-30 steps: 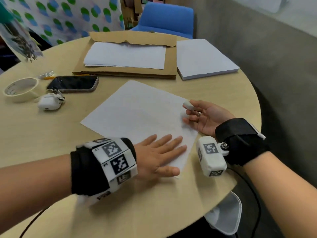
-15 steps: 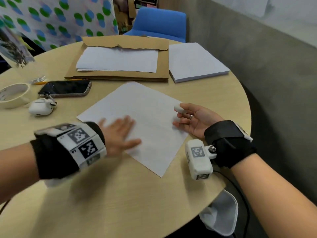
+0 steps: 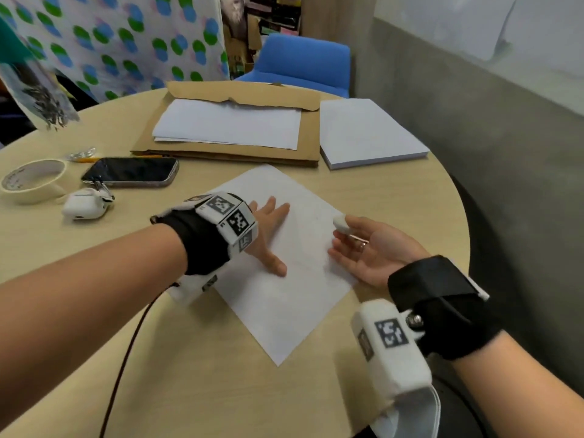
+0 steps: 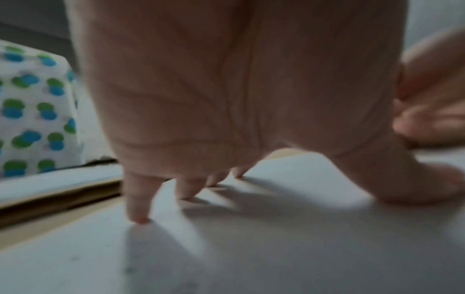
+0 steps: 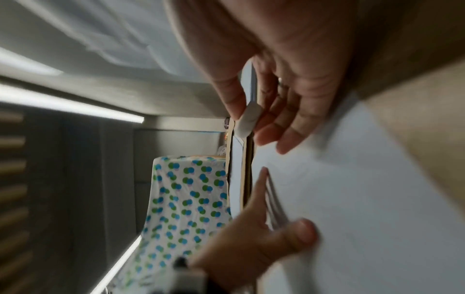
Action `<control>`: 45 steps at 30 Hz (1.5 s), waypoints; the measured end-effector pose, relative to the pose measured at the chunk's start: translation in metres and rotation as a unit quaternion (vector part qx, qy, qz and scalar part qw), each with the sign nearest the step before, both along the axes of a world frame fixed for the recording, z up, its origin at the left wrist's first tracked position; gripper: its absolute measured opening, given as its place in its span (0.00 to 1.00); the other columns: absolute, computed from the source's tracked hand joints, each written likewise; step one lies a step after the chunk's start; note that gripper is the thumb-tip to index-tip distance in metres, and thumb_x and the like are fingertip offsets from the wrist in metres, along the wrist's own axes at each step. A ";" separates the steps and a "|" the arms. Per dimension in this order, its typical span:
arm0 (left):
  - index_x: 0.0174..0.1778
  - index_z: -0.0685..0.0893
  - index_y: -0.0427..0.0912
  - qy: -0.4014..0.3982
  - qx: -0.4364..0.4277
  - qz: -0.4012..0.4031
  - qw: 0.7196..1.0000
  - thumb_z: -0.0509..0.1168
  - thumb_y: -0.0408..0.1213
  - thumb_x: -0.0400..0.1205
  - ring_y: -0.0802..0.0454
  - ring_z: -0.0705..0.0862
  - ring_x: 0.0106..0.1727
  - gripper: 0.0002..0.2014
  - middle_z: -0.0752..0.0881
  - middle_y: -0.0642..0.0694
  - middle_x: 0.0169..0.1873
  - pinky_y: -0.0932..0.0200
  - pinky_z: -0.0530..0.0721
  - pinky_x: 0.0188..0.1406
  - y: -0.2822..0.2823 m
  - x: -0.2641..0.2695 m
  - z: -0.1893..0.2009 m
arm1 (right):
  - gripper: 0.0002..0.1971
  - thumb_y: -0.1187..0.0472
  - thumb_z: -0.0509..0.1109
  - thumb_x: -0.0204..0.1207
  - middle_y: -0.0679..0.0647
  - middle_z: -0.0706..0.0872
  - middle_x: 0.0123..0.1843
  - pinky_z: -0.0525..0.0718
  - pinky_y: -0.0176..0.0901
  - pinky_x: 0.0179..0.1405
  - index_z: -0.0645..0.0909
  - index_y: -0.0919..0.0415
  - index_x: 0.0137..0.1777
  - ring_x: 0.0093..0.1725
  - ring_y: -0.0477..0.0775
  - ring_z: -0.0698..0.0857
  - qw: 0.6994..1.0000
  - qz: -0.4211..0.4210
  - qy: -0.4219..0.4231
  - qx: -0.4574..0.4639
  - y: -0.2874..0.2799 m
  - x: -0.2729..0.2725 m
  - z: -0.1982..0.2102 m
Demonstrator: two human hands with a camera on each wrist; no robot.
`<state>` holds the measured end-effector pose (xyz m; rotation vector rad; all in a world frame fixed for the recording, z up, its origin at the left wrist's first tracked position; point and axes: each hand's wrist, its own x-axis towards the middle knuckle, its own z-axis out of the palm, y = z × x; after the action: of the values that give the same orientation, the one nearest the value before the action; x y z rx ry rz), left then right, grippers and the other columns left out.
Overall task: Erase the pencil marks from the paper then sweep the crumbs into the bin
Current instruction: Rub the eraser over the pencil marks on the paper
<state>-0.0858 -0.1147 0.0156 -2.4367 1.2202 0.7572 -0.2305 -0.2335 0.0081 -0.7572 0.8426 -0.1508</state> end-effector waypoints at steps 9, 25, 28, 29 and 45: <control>0.82 0.38 0.55 0.071 -0.005 -0.056 0.996 0.77 0.45 0.70 0.51 0.39 0.83 0.57 0.36 0.57 0.82 0.42 0.47 0.80 0.016 0.011 0.012 | 0.01 0.73 0.67 0.76 0.60 0.81 0.40 0.88 0.40 0.30 0.79 0.69 0.45 0.36 0.53 0.81 0.991 0.071 0.017 -0.117 -0.012 0.027 0.017; 0.81 0.32 0.50 0.063 -0.057 -0.043 0.995 0.77 0.57 0.64 0.45 0.33 0.82 0.65 0.32 0.52 0.81 0.37 0.42 0.81 0.020 0.007 -0.010 | 0.07 0.62 0.80 0.62 0.55 0.84 0.33 0.80 0.40 0.31 0.87 0.61 0.39 0.31 0.51 0.79 0.751 0.396 0.209 -0.484 0.036 0.064 0.018; 0.81 0.31 0.48 0.060 -0.053 -0.047 0.996 0.77 0.57 0.64 0.45 0.33 0.82 0.65 0.31 0.52 0.81 0.39 0.42 0.81 0.020 0.007 -0.009 | 0.10 0.61 0.81 0.63 0.54 0.82 0.30 0.74 0.36 0.25 0.88 0.63 0.42 0.27 0.49 0.76 0.756 0.399 0.229 -0.465 0.032 0.064 0.022; 0.81 0.31 0.49 0.062 -0.057 -0.046 0.995 0.77 0.56 0.64 0.45 0.33 0.82 0.65 0.31 0.52 0.81 0.40 0.42 0.81 0.020 0.008 -0.009 | 0.09 0.61 0.80 0.63 0.53 0.80 0.28 0.73 0.34 0.22 0.87 0.63 0.42 0.24 0.49 0.75 0.767 0.368 0.237 -0.469 0.027 0.068 0.024; 0.81 0.32 0.48 0.050 -0.069 -0.050 0.995 0.77 0.58 0.63 0.43 0.35 0.82 0.66 0.33 0.51 0.82 0.42 0.42 0.80 0.021 0.010 -0.013 | 0.16 0.58 0.79 0.64 0.57 0.84 0.38 0.70 0.36 0.22 0.86 0.66 0.50 0.26 0.50 0.76 0.792 0.293 0.211 -0.492 0.029 0.070 0.017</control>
<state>-0.0761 -0.0939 0.0024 -2.4491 1.4653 0.8011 -0.1604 -0.2045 0.0246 -2.0728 0.8815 0.1730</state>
